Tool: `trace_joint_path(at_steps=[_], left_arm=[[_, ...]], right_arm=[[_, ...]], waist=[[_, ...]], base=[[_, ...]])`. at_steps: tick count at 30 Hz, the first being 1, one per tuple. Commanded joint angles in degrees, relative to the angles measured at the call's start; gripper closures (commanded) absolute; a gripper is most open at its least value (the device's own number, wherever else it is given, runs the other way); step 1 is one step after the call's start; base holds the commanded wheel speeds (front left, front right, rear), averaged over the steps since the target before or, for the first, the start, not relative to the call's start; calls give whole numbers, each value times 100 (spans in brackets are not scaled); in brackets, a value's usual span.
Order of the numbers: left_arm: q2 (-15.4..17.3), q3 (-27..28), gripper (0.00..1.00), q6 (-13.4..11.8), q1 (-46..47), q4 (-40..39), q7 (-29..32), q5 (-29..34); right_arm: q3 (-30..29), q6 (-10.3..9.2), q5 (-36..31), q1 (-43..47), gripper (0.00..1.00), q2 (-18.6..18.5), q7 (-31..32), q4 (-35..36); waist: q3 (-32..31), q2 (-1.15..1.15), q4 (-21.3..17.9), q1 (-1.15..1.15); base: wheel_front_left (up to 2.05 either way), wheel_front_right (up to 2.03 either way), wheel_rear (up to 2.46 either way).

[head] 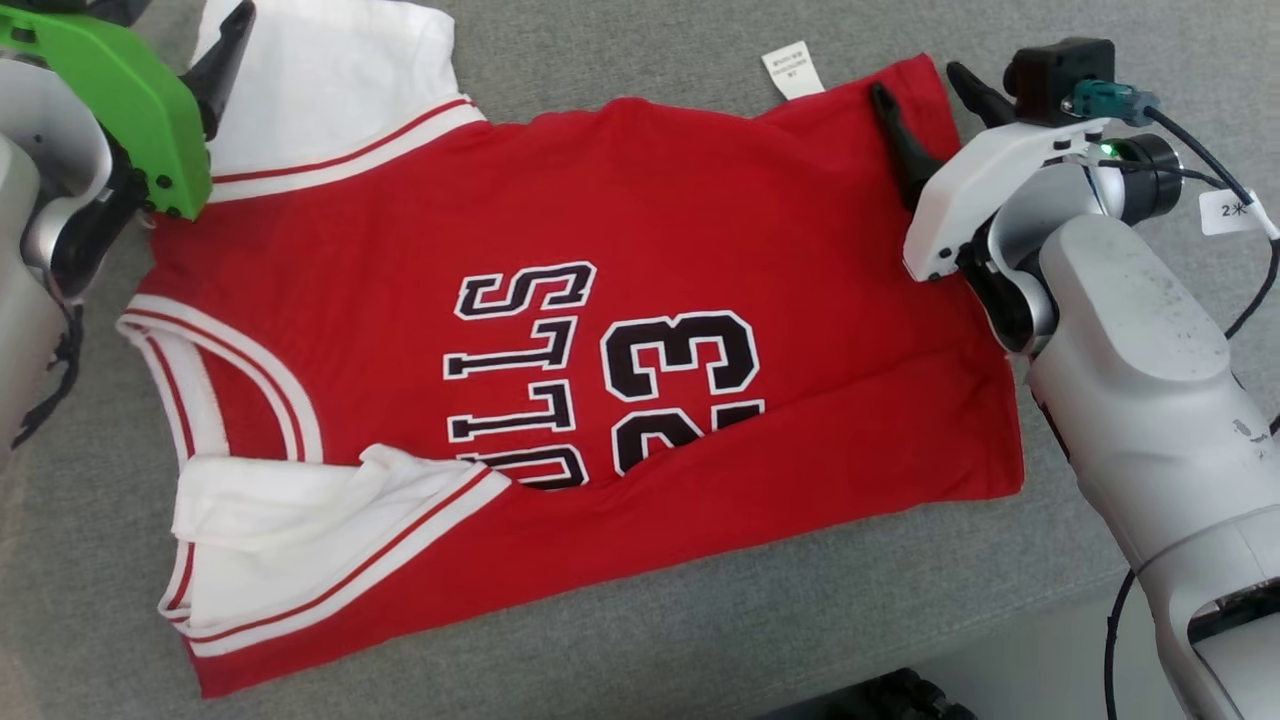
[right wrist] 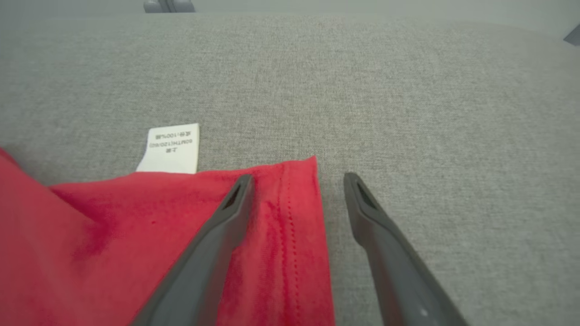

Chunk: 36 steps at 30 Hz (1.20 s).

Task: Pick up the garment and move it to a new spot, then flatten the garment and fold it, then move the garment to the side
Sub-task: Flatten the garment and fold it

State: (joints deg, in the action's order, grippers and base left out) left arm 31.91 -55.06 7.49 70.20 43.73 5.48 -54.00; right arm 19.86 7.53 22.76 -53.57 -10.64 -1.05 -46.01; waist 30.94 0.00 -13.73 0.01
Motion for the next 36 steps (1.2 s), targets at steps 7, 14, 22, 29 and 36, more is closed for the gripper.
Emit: trace_joint_path(at_steps=[7,14,22,29,36], left_arm=[[111,-421,0,0,406,646,-18,-231],[25,-585,11,-4,358,991,198,-682],[144,-996,100,-3,530,703,205,-863],[151,-1110,100,-5,821,448,-438,-983],[215,-1215,100,-5,650,130,-1075,-1255]], right_arm=[[528,-9,466,-441,0,184,-157,-204],[904,-9,756,-599,0,146,-253,-309],[1216,-9,1070,-621,20,-41,-281,-354],[1272,-9,1217,-734,100,-255,-407,-455],[1175,-9,1181,-630,100,-461,-902,-626]], waist=[[408,0,-463,-1],[466,0,-529,-1],[323,0,-362,-1],[137,0,-138,-1],[-162,0,176,-1]], base=[[0,0,0],[0,0,0],[0,0,0],[0,0,0],[0,0,0]])
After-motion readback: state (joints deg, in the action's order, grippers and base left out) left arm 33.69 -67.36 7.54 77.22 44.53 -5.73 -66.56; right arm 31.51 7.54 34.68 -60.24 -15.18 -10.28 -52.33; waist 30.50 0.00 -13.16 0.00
